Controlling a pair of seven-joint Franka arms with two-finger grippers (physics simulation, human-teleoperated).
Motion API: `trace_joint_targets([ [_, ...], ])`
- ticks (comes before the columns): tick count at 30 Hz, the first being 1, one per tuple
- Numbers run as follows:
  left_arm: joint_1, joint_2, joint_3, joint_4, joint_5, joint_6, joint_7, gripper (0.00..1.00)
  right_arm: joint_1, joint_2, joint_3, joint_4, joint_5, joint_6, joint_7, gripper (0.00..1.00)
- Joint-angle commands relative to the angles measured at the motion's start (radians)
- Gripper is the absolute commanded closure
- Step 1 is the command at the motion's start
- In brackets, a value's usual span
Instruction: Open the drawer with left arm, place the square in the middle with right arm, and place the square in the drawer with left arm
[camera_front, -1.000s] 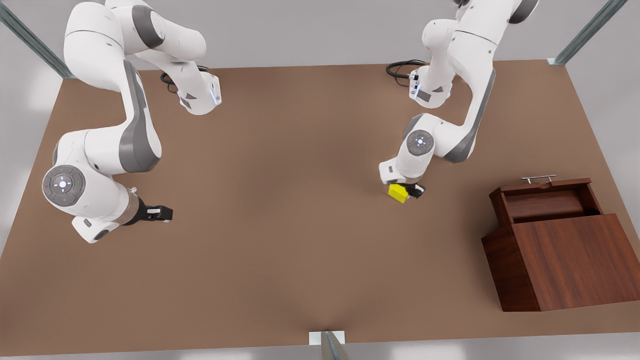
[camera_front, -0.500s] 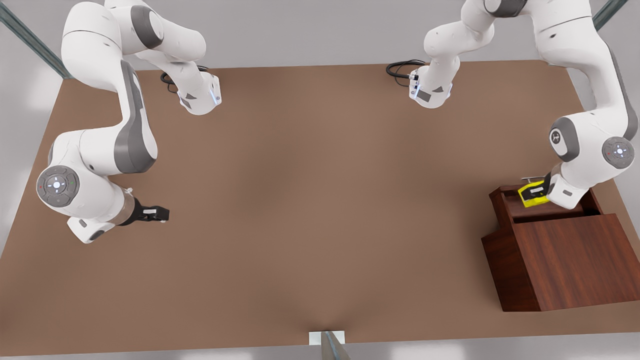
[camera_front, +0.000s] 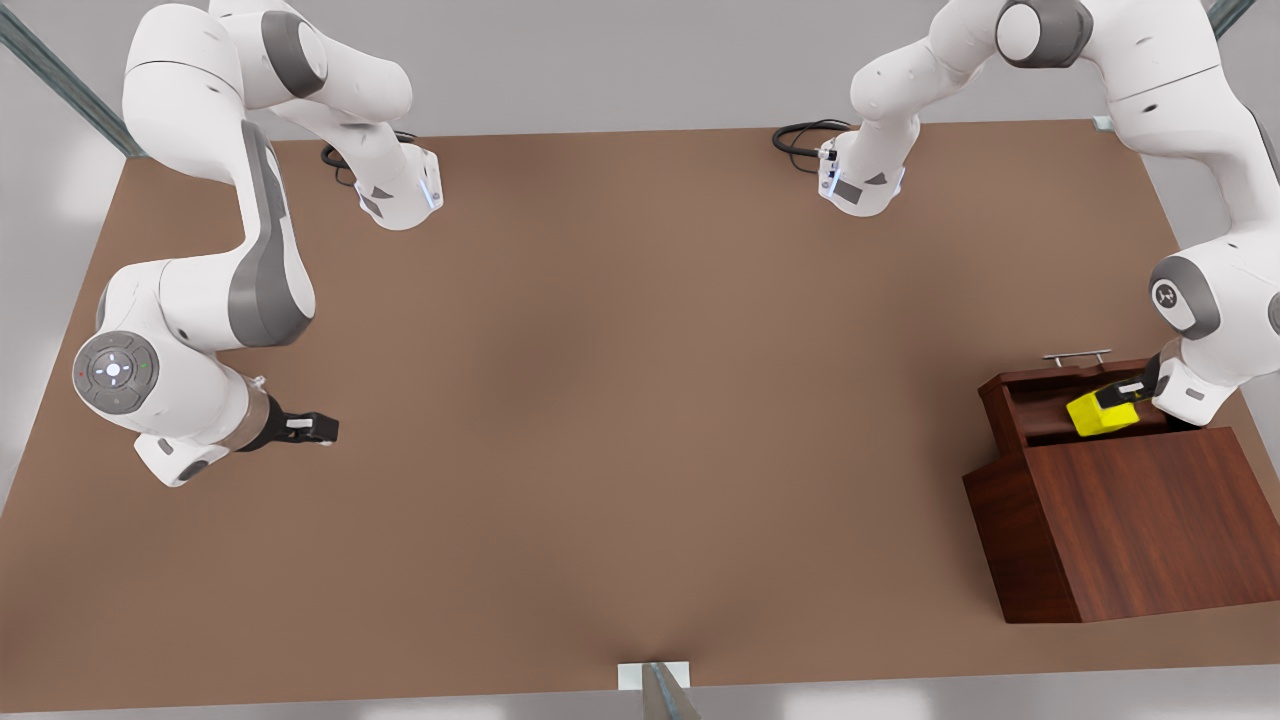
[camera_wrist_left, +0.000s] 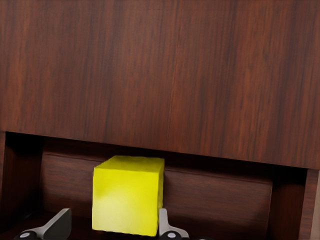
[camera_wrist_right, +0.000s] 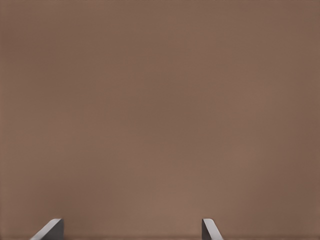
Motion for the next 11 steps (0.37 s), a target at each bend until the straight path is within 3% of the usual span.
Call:
trace_joint_targets([
  [1,0.0,0.0,0.0,0.0,0.002,0.0,-0.002,0.0,0.0,0.0,0.0,0.0,0.0,0.0,0.0,0.0],
  [3,-0.012,-0.043,-0.018,0.023,0.006,-0.047,-0.017,0.0,0.0,0.0,0.0,0.0,0.0,0.002,0.0,0.0],
  [4,-0.132,-0.12,-0.044,0.104,0.003,-0.309,-0.023,0.0,0.0,0.0,0.0,0.0,0.0,0.0,0.0,0.0],
  [6,-0.311,-0.15,-0.06,0.27,-0.009,-0.592,-0.049,0.0,0.0,0.001,0.0,0.0,0.0,0.002,0.0,0.0],
  [8,-0.391,-0.135,-0.06,0.356,-0.011,-0.635,-0.074,0.0,0.0,0.001,0.0,-0.002,0.0,0.002,0.0,0.0],
  [11,-0.391,-0.135,-0.06,0.362,-0.011,-0.634,-0.074,0.0,0.0,0.001,0.0,-0.002,0.0,0.003,0.0,0.0],
])
